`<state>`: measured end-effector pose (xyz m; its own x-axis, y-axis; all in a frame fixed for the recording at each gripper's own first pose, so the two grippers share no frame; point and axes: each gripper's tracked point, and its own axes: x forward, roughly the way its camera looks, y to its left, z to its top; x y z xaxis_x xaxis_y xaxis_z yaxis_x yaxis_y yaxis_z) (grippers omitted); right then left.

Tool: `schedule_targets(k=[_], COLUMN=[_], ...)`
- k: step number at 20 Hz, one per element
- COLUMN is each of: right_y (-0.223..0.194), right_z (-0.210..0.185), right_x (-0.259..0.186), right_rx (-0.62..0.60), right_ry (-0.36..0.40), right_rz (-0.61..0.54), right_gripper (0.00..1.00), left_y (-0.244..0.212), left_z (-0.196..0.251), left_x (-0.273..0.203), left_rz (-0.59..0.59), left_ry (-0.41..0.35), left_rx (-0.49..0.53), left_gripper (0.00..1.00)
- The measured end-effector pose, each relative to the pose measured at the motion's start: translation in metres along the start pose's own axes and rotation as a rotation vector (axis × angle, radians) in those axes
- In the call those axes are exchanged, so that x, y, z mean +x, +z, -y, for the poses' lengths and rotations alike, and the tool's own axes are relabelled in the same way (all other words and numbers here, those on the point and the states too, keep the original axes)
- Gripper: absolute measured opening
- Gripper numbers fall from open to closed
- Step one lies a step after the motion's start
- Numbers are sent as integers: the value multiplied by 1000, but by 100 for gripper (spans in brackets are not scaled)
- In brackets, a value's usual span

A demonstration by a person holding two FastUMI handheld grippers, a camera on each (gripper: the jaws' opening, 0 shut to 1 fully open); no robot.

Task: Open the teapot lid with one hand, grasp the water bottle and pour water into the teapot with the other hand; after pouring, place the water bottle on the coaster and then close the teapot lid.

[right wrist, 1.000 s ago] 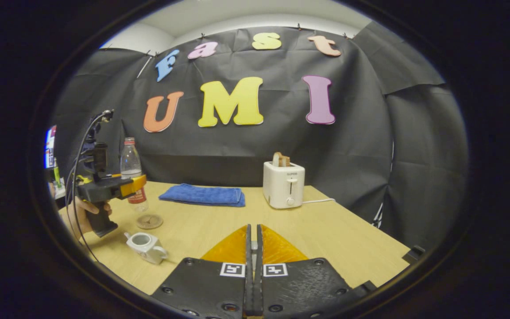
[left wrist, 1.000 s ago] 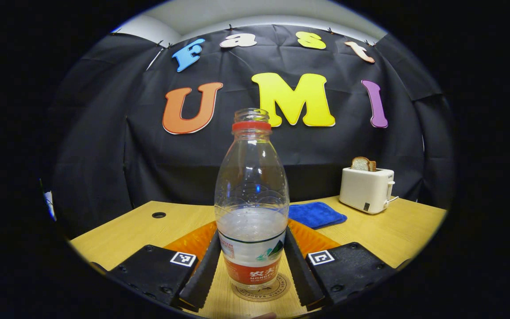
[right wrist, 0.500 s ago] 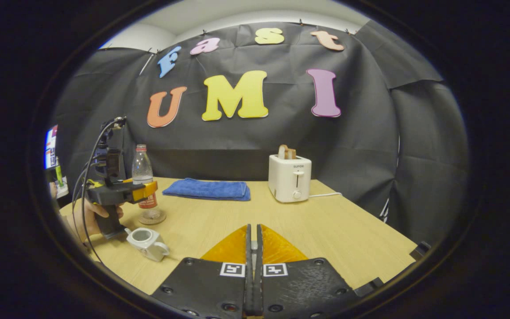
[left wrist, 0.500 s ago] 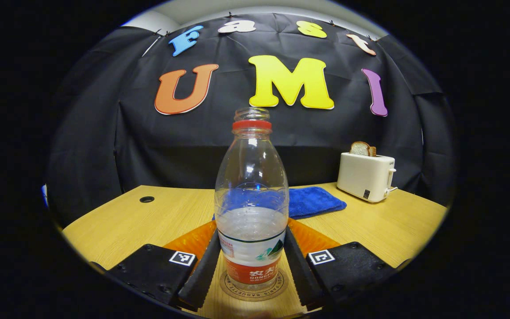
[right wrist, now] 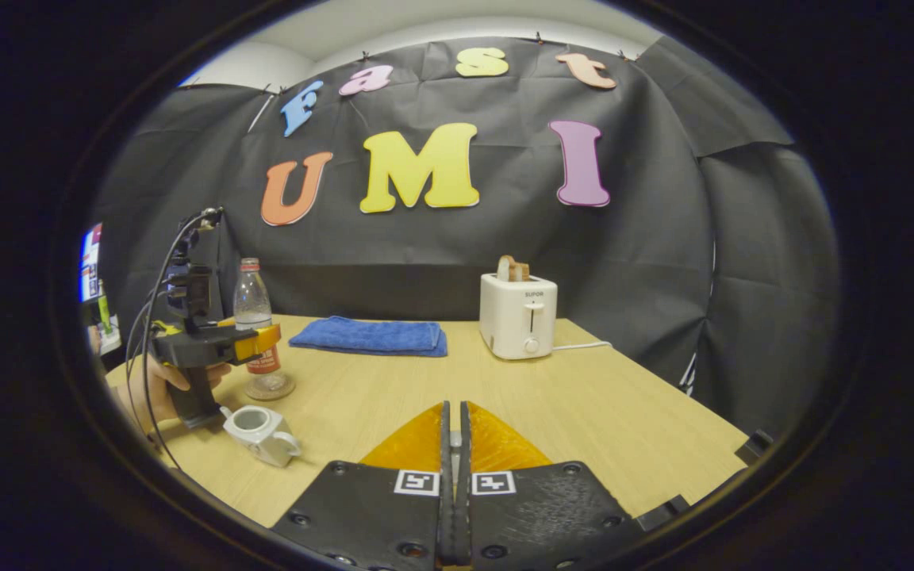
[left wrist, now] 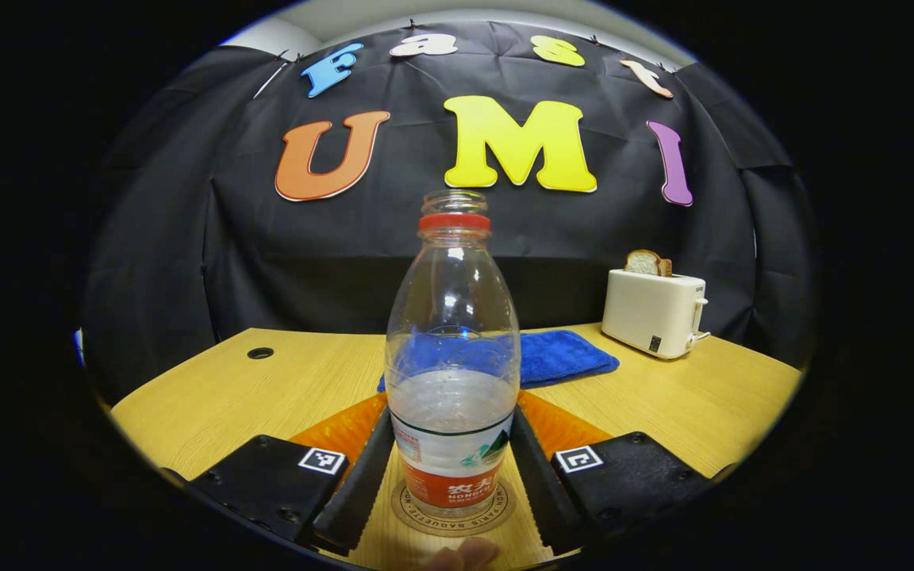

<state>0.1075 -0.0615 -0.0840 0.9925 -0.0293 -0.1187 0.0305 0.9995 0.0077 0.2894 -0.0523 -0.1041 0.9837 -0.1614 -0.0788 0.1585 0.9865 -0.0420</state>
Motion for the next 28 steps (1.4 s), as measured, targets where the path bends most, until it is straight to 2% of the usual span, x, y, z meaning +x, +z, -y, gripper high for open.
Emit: schedule_targets(k=[3, 10, 11, 12, 13, 17, 23, 28], right_y=[1, 12, 15, 16, 17, 27, 33, 16], right_z=[-2, -9, -10, -13, -15, -27, -44, -55], right_x=[-1, -12, -14, -17, -20, -38, -64, -70], right_rx=[-3, -20, -19, -19, -25, -56, -87, -70], right_ry=[3, 15, 14, 16, 19, 27, 31, 64], right_rz=[3, 33, 39, 41, 42, 63, 89, 51], right_gripper=[0, 2, 0, 2, 0, 0, 0, 0], left_y=[5, 17, 23, 26, 29, 37, 59, 44], left_z=[3, 1, 2, 3, 3, 4, -2, -9], left_x=[-4, -23, -27, -34, -40, -77, -143, -191], left_rz=[20, 29, 40, 48, 50, 37, 64, 32], left_ry=[-17, -14, -22, -27, -29, -42, 33, 104], left_rx=[-11, 24, 25, 23, 21, 24, 45, 49], left_gripper=[100, 100, 100, 100, 100, 100, 100, 99])
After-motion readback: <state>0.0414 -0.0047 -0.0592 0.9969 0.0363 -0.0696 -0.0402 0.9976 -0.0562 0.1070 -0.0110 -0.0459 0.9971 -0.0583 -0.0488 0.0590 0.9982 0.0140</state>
